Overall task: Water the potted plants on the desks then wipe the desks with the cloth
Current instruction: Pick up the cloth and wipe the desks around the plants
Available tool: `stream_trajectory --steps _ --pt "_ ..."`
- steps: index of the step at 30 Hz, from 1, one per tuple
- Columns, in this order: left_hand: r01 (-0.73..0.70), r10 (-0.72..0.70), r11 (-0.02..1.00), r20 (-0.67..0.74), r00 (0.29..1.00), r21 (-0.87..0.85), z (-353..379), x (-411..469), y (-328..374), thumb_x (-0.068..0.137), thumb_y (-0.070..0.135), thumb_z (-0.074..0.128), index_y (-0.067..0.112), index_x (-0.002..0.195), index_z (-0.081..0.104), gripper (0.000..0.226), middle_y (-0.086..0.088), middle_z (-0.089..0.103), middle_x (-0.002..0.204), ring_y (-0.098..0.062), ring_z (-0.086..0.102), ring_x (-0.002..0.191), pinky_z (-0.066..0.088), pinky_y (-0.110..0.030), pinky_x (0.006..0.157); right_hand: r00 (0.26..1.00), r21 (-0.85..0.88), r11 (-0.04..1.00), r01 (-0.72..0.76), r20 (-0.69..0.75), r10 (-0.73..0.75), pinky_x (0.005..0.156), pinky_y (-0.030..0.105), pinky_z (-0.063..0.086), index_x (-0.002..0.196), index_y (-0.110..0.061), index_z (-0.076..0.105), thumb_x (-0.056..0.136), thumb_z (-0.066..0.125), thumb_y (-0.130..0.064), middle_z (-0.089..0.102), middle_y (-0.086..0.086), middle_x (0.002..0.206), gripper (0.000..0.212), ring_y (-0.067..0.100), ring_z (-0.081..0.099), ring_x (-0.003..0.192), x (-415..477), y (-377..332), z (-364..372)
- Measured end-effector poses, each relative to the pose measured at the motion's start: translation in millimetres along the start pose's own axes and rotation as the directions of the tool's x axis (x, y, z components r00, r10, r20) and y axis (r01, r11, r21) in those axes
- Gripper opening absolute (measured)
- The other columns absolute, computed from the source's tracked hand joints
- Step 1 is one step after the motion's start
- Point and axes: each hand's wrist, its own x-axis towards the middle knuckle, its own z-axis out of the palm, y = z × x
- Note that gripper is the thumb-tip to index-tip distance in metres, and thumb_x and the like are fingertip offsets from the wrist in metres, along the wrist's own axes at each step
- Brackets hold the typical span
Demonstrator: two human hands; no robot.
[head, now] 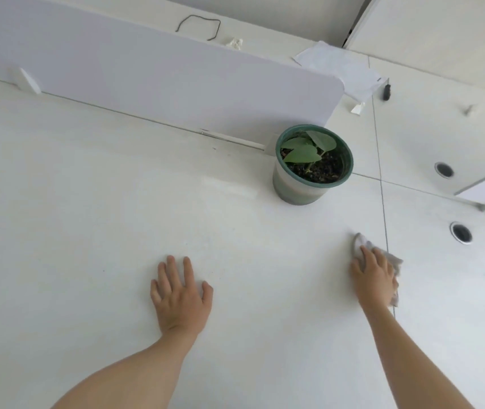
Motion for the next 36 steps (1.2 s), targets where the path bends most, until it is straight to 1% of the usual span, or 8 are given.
stream_trajectory --steps 5,10,12,15,20,24,28,36 --pt "0.023 -0.023 0.997 -0.004 1.000 -0.071 -4 -4 2 0.075 0.036 0.035 0.003 0.128 0.052 0.065 -0.026 0.043 0.140 -0.043 0.039 0.129 0.030 -0.055 0.102 0.997 0.016 0.998 -0.065 -0.037 0.066 0.096 0.044 0.029 0.123 -0.012 0.054 0.089 0.047 -0.017 0.047 0.010 0.135 0.035 0.034 0.035 0.124 -59 0 7" --pt "-0.008 0.007 0.995 -0.015 1.000 -0.100 -7 -9 0 0.086 0.030 0.043 0.006 0.137 0.040 0.056 -0.022 0.029 0.150 -0.038 0.022 0.139 0.016 -0.051 0.108 0.989 0.055 0.993 0.106 0.095 -0.110 0.093 0.037 0.033 0.120 -0.019 0.057 0.090 0.043 -0.014 0.056 0.003 0.125 0.034 0.028 0.040 0.121 -130 -17 16" --pt "-0.020 0.016 0.991 -0.030 0.999 -0.133 -8 -8 -1 0.088 0.029 0.044 0.006 0.138 0.038 0.055 -0.020 0.026 0.151 -0.036 0.019 0.140 0.014 -0.050 0.109 0.977 0.163 0.975 0.149 0.130 -0.171 0.086 0.036 0.044 0.109 -0.018 0.063 0.086 0.044 -0.008 0.061 0.003 0.105 0.031 0.027 0.052 0.108 -153 -19 12" --pt "-0.042 0.039 0.987 -0.020 0.999 -0.153 -11 -9 -2 0.087 0.029 0.049 0.008 0.138 0.037 0.056 -0.017 0.023 0.152 -0.032 0.015 0.141 0.012 -0.048 0.110 0.979 0.555 0.830 -0.051 0.192 -0.068 0.077 0.049 0.054 0.077 -0.030 0.064 0.083 0.047 0.001 0.053 0.000 0.081 0.035 0.024 0.060 0.076 -182 -15 -5" --pt "-0.042 0.037 0.968 -0.026 0.999 -0.249 -15 -11 -8 0.083 0.024 0.054 0.010 0.133 0.044 0.052 -0.014 0.026 0.152 -0.030 0.015 0.141 0.012 -0.046 0.110 0.977 0.736 0.653 -0.178 0.214 0.026 0.066 0.027 0.059 0.088 -0.022 0.066 0.085 0.053 0.000 0.055 0.001 0.083 0.026 0.018 0.056 0.077 -229 15 -20" --pt "-0.036 0.009 0.861 -0.057 0.998 -0.507 -30 -14 -13 0.083 0.013 0.054 0.007 0.135 0.043 0.053 -0.015 0.043 0.142 -0.031 0.025 0.138 0.018 -0.045 0.110 0.981 0.727 0.662 -0.186 0.179 0.079 0.080 0.039 0.056 0.096 -0.016 0.068 0.086 0.056 -0.013 0.060 0.003 0.080 0.016 0.020 0.057 0.076 -257 44 -24" --pt "-0.163 0.115 0.804 -0.119 0.986 -0.572 -44 -42 -28 0.081 0.022 0.050 0.008 0.132 0.046 0.052 -0.010 0.058 0.128 -0.033 0.047 0.119 0.028 -0.043 0.102 0.993 0.782 0.612 -0.116 0.103 0.058 0.046 0.009 0.043 0.079 -0.025 0.064 0.087 0.055 -0.013 0.057 0.004 0.071 0.017 0.015 0.053 0.065 -274 58 -37" --pt "-0.136 0.212 0.595 -0.009 0.977 -0.792 -59 -170 -31 0.092 0.009 0.049 0.012 0.108 0.061 0.020 -0.006 0.067 0.094 -0.025 0.059 0.098 0.038 -0.030 0.083 0.985 0.829 0.559 -0.022 0.114 -0.131 0.058 0.011 0.050 0.088 -0.033 0.062 0.087 0.056 -0.007 0.063 0.007 0.090 0.026 0.011 0.061 0.075 -290 90 -50"
